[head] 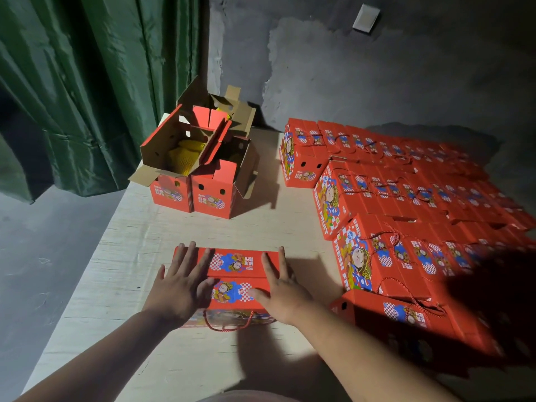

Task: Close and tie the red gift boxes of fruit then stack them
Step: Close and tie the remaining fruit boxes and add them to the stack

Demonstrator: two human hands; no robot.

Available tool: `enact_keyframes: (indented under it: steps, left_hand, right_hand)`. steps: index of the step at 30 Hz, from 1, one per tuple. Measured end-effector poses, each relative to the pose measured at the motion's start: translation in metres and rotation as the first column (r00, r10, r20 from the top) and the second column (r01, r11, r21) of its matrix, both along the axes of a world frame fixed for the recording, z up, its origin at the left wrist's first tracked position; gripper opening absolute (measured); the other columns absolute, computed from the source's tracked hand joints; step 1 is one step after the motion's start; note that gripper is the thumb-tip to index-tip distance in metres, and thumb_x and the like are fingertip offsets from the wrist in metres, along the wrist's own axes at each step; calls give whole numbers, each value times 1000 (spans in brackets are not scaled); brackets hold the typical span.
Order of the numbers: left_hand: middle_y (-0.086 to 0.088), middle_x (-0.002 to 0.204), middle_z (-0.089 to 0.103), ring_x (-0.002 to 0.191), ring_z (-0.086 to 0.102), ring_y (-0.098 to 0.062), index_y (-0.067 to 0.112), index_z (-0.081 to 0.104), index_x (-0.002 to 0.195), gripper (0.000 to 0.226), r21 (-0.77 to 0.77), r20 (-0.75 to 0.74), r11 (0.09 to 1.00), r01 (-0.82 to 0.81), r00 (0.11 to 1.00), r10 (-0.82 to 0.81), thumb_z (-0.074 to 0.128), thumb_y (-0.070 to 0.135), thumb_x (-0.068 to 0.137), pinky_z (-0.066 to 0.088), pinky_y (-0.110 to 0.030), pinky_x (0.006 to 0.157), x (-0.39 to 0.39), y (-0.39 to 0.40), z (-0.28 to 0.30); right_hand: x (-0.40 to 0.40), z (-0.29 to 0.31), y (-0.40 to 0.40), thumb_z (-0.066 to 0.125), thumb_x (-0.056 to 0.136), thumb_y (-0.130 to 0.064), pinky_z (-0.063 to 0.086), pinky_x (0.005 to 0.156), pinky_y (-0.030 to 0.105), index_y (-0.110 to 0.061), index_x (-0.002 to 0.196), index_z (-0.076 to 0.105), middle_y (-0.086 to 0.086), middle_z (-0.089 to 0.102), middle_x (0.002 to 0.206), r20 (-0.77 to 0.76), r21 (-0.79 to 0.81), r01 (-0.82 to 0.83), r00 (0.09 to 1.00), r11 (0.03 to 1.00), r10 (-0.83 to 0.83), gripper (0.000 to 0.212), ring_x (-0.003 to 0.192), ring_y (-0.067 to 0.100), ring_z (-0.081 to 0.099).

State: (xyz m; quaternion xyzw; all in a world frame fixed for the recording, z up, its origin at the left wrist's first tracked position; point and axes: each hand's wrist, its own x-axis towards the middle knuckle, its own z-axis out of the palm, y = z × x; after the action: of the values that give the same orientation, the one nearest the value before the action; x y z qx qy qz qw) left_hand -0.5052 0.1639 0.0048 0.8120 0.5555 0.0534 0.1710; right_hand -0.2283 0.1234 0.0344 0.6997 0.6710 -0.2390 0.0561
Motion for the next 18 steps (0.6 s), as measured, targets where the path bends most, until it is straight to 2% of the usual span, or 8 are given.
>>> enact_keyframes:
  steps: [4, 8, 9, 11, 12, 13, 16, 18]
  left_hand:
    - [6, 165, -29, 151, -31, -21, 43, -23, 155, 74, 0, -5, 1000, -9, 1000, 9, 3, 74, 94, 17, -59, 123, -2, -6, 2]
    - [5, 164, -32, 149, -35, -23, 38, -23, 156, 80, -5, -1, 998, -69, 998, 69, -2, 77, 89, 17, -56, 123, 1, -11, 1]
    - [2, 165, -31, 149, -35, -27, 37, -21, 158, 81, -19, -6, 996, -83, 997, 83, 1, 77, 90, 18, -56, 123, 0, -12, 1]
    - [-8, 168, -20, 150, -27, -42, 32, -2, 163, 80, -30, -8, 996, -78, 997, 78, 19, 71, 97, 22, -63, 121, -1, -16, -2]
    - [-12, 169, -16, 151, -19, -48, 33, 7, 163, 74, -49, 2, 996, -74, 997, 75, 25, 67, 100, 22, -66, 120, -1, -17, -4]
    - [-12, 169, -15, 153, -10, -48, 38, 7, 162, 68, -111, 55, 985, -133, 989, 139, 23, 65, 102, 25, -65, 119, 0, -18, -5]
    - [-4, 170, -14, 150, 26, -43, 54, -10, 155, 69, -148, 202, 946, -289, 927, 315, 26, 68, 98, 45, -55, 108, 4, -21, -4]
    - [-4, 170, -7, 142, 39, -42, 56, -12, 154, 70, -122, 228, 954, -275, 927, 297, 27, 69, 97, 50, -53, 103, 3, -22, -5]
  right_hand:
    - [0, -6, -9, 38, 78, -92, 46, 107, 56, -50, 149, -33, -14, -55, 150, -8, 40, -20, 1000, 999, 20, 109, 156, 39, 12]
    - [7, -10, -17, 62, 62, -92, 47, 107, 54, -47, 149, -34, -11, -55, 150, -33, 49, -59, 998, 997, 61, 137, 155, 37, 16]
    - [9, -12, -19, 68, 61, -88, 47, 107, 54, -46, 150, -33, -10, -54, 151, -26, 50, -73, 997, 996, 74, 141, 156, 36, 14]
    - [11, -16, -23, 77, 70, -72, 45, 110, 54, -43, 153, -31, -4, -50, 155, 72, 95, -107, 992, 990, 101, 139, 157, 36, 6]
    - [10, -17, -25, 78, 75, -64, 39, 114, 56, -40, 154, -30, 0, -48, 157, 151, 134, -119, 984, 984, 98, 136, 158, 36, 1]
    - [6, -18, -27, 77, 79, -60, 28, 119, 61, -38, 154, -30, 4, -45, 159, 223, 163, -122, 971, 979, 84, 133, 157, 37, -6]
    - [-10, -17, -32, 68, 84, -64, -8, 116, 73, -30, 156, -28, 14, -30, 165, 352, 187, -132, 934, 973, 59, 125, 154, 41, -19]
    - [-23, -16, -33, 62, 85, -67, -14, 113, 74, -27, 159, -22, 18, -21, 168, 365, 198, -162, 928, 967, 81, 118, 154, 43, -19]
